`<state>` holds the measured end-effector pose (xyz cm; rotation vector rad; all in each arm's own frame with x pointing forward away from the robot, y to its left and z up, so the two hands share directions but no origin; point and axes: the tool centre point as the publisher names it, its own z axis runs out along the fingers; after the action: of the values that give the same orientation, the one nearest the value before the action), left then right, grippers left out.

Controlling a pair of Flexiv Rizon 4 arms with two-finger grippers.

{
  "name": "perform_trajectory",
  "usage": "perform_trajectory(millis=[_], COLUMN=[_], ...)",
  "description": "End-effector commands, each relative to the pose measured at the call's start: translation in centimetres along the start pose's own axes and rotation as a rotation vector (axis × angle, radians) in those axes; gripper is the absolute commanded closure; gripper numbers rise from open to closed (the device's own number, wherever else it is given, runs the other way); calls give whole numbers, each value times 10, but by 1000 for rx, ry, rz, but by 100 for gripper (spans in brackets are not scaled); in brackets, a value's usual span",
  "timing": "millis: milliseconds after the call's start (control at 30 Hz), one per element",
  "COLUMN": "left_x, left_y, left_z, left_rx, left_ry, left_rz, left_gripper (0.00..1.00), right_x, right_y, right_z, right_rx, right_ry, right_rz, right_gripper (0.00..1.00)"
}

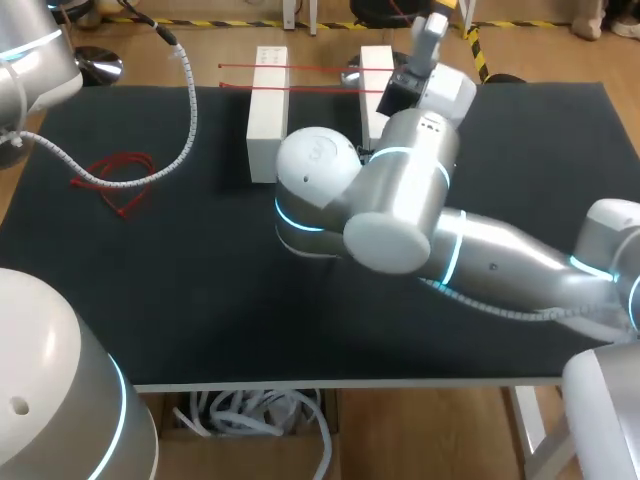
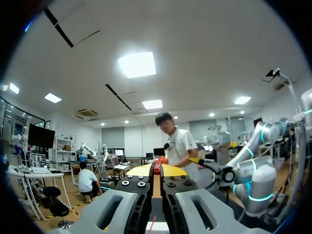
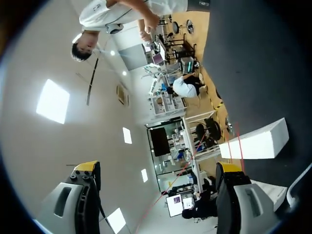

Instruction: Grab the tape and strap the tape.

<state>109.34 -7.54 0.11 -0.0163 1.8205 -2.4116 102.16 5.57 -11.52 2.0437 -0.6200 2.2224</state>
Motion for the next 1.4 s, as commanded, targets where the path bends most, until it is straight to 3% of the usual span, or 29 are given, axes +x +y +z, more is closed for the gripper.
perform_trajectory(millis=[33,167,700,1100,1400], left_x=[-1,-1,-1,-1,-1], left_y=[1,1,1,1,1], left_z=[0,0,0,0,0], left_rx=[1,1,1,1,1], left_ry=[3,3,3,3,3], left_rz=[1,1,1,1,1], left_gripper=[100,100,100,100,100], right_x=[1,-4,10,3,2], right_y=[14,20,22,-13,-5], right_z=[5,16,58,34,49], right_rx=[75,59,109,173,77], right_ry=[-105,-77,34,-7,24], right_rz=[-22,-17,7,62,67], right_gripper=[0,0,0,0,0])
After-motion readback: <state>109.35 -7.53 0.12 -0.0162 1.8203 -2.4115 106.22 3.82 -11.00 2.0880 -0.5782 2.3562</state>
